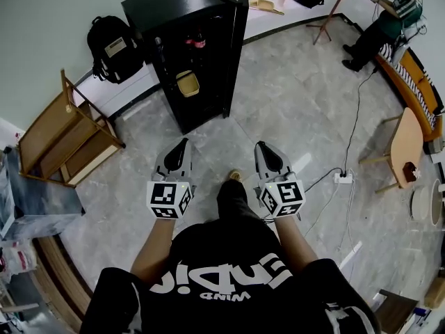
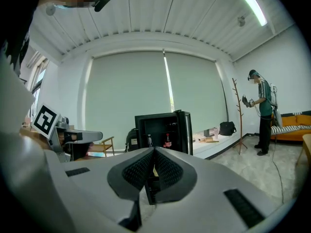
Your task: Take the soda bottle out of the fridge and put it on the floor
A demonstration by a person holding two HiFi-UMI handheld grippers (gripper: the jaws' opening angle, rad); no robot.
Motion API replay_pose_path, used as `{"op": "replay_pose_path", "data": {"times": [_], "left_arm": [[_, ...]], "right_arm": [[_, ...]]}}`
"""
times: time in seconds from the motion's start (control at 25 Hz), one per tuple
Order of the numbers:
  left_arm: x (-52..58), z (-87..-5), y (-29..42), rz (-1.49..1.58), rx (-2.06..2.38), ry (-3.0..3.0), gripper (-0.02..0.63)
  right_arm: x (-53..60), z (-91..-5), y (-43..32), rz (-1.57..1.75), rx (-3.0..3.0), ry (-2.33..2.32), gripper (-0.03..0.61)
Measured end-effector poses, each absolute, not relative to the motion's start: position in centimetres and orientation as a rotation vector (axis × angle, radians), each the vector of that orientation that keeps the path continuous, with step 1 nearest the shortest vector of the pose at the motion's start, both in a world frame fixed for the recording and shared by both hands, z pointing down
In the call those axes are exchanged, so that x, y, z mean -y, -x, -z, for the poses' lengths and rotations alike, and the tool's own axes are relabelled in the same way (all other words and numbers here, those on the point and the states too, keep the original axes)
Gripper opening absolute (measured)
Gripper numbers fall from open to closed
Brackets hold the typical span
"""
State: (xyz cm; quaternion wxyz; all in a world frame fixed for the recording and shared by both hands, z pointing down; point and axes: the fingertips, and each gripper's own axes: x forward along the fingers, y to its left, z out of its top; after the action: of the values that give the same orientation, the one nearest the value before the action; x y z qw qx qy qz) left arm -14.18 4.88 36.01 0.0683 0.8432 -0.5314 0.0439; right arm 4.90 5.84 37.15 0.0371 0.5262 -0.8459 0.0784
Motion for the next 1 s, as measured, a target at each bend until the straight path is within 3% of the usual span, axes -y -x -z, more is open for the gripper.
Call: {"op": "replay_pose_path", "data": {"times": [0.56, 1.0], "left_arm": [[10.9, -34.4, 9.7, -0.061, 1.674, -2.462, 0.008], [19.2, -34.1, 10.1, -0.045, 1.765, -2.391, 0.008]], "right_arm": [[11.5, -35.1, -7.6, -0.232, 2.690, -1.401, 0.025], [19.4, -35.5, -7.2, -0.274, 2.722, -1.314, 0.025]]}}
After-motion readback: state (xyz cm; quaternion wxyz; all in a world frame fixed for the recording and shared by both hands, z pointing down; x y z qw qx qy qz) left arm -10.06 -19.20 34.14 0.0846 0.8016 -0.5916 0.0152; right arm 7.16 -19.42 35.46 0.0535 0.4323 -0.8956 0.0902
